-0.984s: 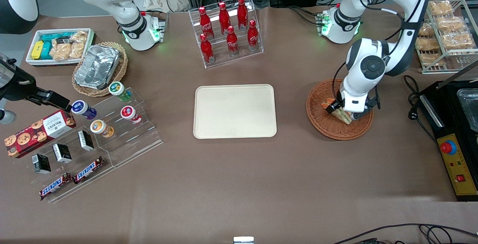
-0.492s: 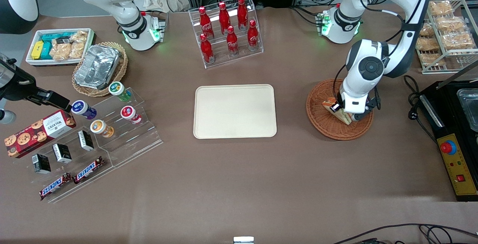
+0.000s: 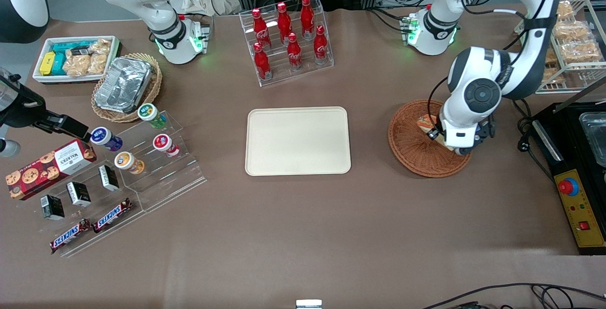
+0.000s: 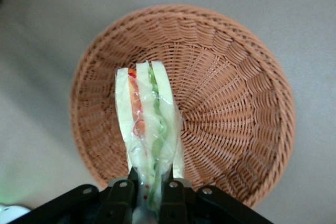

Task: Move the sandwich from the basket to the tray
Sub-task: 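Lift the sandwich up out of the basket with the left gripper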

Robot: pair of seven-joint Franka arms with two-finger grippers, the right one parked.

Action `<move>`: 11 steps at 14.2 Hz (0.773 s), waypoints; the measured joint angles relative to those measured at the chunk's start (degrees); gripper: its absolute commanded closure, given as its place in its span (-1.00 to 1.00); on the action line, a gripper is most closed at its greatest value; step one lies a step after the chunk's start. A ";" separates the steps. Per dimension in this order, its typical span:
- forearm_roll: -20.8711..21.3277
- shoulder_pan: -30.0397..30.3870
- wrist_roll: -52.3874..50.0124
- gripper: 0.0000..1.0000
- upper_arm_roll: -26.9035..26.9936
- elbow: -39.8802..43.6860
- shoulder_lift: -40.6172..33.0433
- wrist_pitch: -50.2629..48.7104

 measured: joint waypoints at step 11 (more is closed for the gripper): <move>-2.52 1.56 35.04 1.00 4.83 21.71 -0.95 -25.07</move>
